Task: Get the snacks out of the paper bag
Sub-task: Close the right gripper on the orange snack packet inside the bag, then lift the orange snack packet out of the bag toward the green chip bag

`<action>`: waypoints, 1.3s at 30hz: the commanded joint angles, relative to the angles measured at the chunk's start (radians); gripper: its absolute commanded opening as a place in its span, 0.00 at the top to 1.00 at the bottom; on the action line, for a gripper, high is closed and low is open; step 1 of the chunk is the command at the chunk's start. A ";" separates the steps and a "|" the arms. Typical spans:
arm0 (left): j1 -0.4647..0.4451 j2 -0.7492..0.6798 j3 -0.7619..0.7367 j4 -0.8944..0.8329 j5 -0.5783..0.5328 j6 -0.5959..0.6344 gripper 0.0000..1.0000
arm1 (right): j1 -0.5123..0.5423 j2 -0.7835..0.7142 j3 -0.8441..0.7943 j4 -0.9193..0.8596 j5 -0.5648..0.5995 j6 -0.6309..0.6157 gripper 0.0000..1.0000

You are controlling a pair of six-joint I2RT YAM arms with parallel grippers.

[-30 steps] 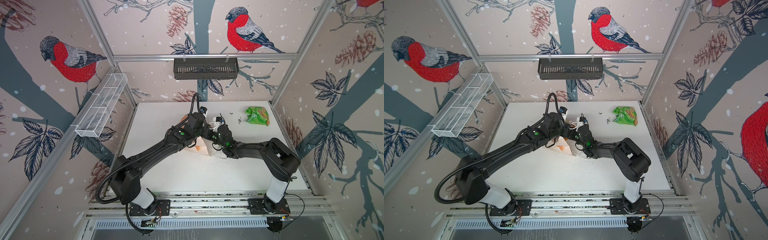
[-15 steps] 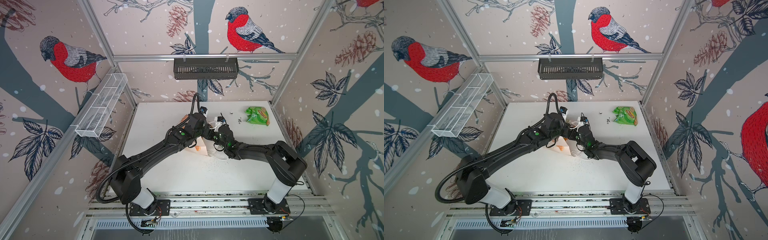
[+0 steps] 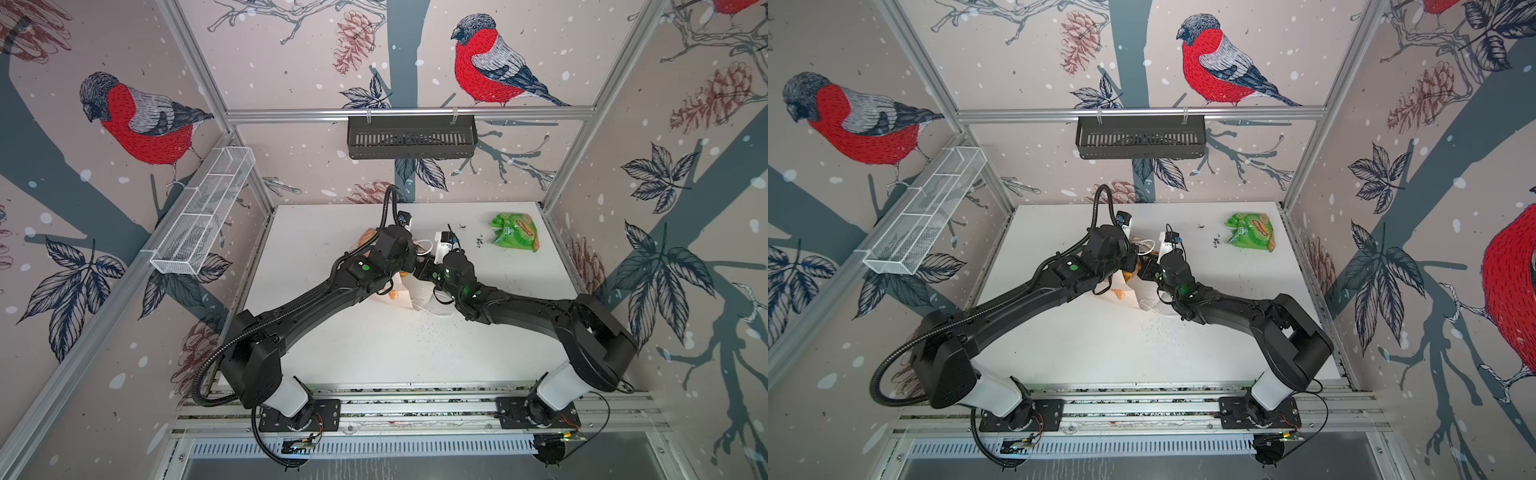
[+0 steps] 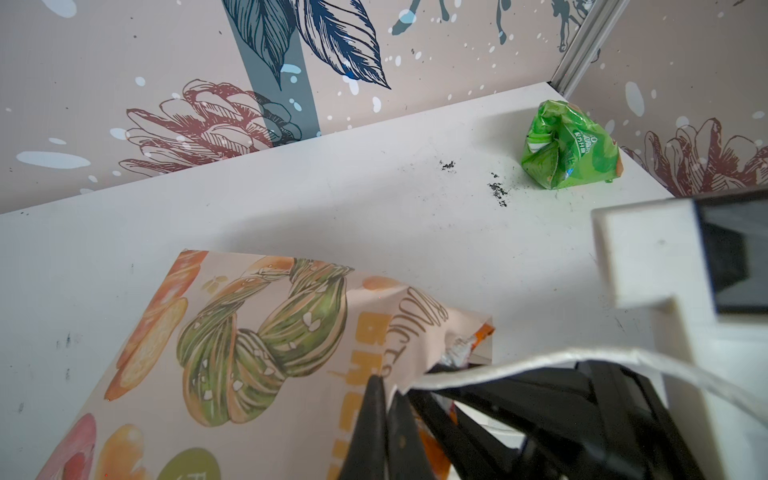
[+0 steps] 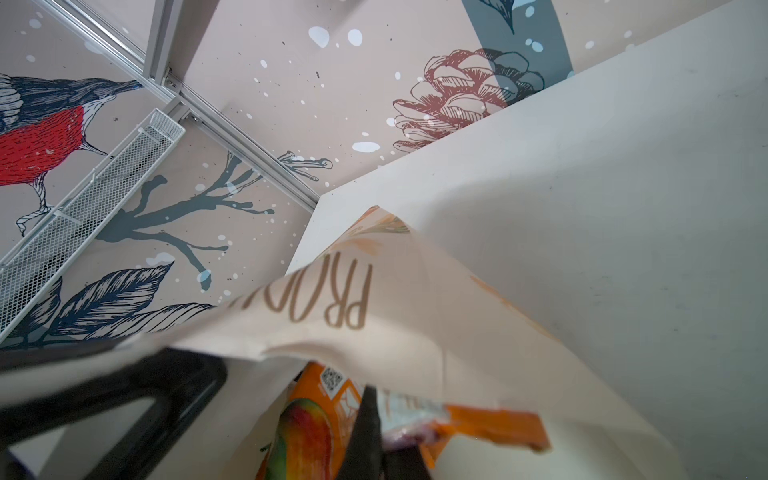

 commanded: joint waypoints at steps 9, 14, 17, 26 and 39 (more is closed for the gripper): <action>0.002 -0.002 0.002 -0.013 -0.076 -0.017 1.00 | 0.012 -0.116 -0.028 -0.027 0.137 -0.067 1.00; 0.002 -0.006 0.001 -0.016 -0.100 -0.014 1.00 | 0.020 -0.164 -0.032 -0.062 0.165 -0.085 1.00; 0.004 -0.008 0.000 -0.017 -0.112 -0.013 1.00 | 0.023 -0.193 -0.033 -0.084 0.178 -0.094 1.00; 0.009 -0.002 0.003 -0.017 -0.098 -0.022 1.00 | 0.037 -0.302 -0.023 -0.144 0.228 -0.093 1.00; 0.009 -0.012 -0.012 -0.003 -0.114 -0.020 1.00 | 0.036 -0.451 -0.033 -0.239 0.332 -0.111 1.00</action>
